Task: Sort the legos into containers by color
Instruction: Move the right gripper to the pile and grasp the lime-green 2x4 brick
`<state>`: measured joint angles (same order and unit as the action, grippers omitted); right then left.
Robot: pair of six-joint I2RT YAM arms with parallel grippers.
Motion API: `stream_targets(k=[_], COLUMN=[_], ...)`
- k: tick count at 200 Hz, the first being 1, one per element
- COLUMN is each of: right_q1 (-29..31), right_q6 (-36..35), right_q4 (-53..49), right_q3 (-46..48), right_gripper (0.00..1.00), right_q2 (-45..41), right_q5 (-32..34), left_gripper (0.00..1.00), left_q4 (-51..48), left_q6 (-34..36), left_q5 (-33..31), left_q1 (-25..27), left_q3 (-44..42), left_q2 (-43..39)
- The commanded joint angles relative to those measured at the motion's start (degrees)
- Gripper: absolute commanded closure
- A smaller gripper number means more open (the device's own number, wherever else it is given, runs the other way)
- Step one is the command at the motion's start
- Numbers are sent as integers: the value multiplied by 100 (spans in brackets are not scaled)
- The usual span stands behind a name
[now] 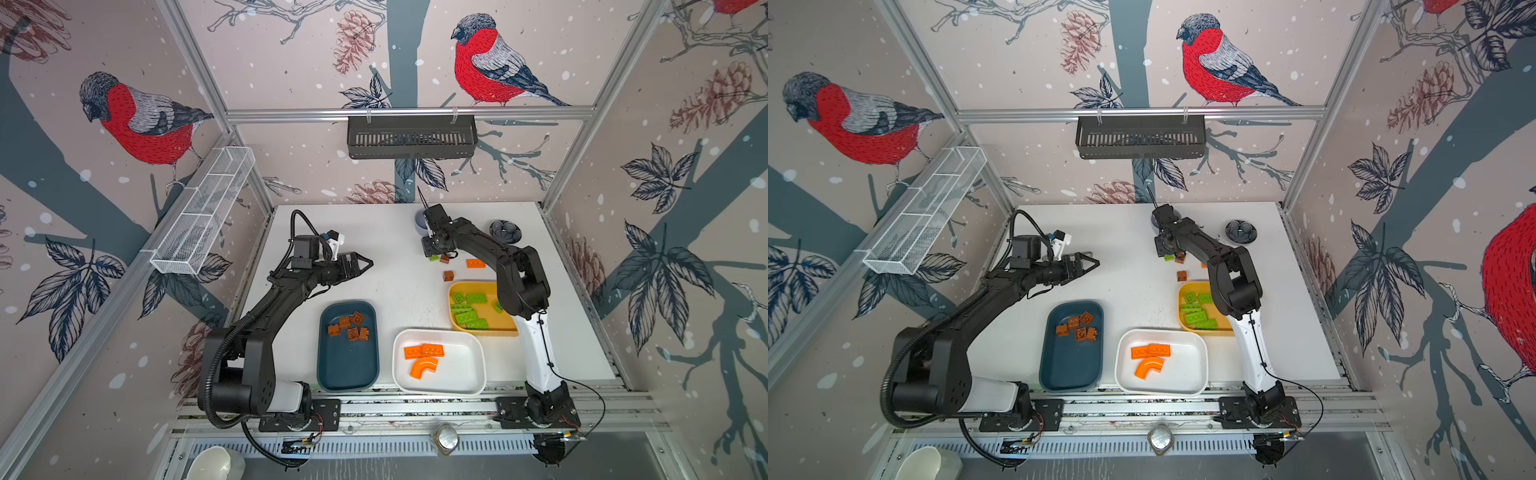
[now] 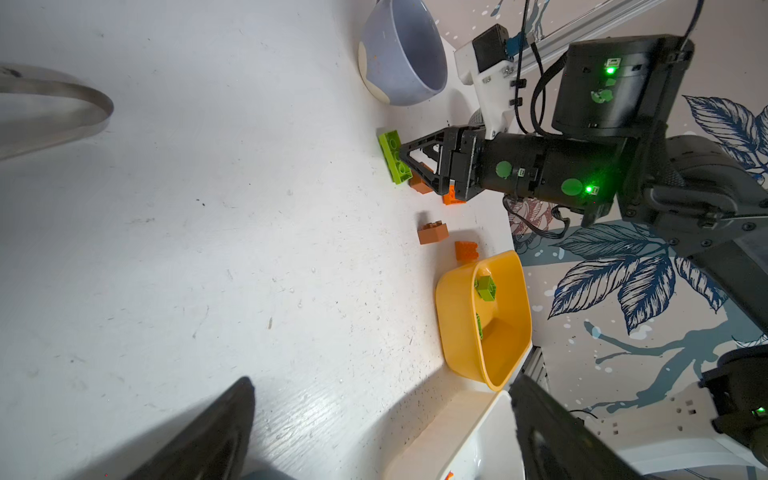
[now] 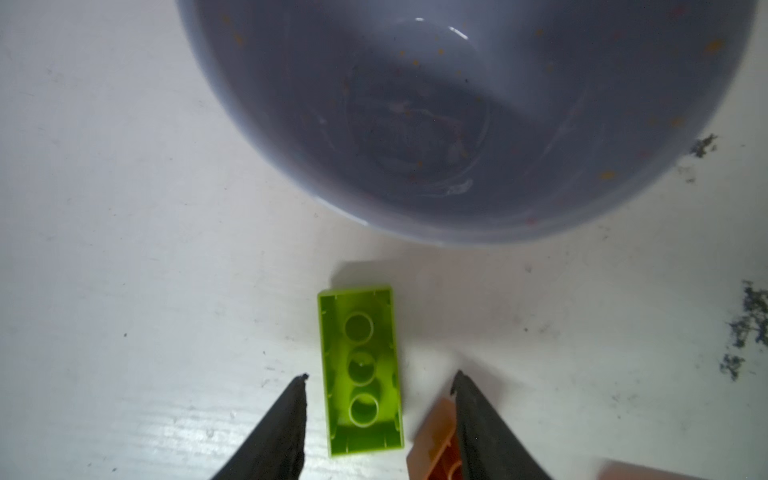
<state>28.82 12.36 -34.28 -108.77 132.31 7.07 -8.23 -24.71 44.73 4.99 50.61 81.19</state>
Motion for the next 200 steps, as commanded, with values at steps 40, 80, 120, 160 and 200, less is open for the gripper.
stream_targets(k=[40, 80, 120, 160, 200], right_q1=[42, 94, 174, 232, 156], right_q6=[-147, -113, -61, 94, 532], right_q4=[-158, -243, -331, -440, -421], right_q3=[-371, -393, -349, 54, 1664], right_gripper=[51, 58, 69, 70, 71], right_q2=[424, 528, 367, -490, -2125], right_q5=[-12, -32, -83, -178, -75], left_gripper=[5, 5, 5, 5, 5], left_q4=[-129, -153, -192, -153, 21], left_q6=[188, 213, 235, 206, 116], left_q5=[-78, -74, -78, -20, 193], left_q1=[-16, -11, -15, -12, -8], left_q3=[114, 122, 146, 151, 124], left_q2=[46, 73, 83, 90, 190])
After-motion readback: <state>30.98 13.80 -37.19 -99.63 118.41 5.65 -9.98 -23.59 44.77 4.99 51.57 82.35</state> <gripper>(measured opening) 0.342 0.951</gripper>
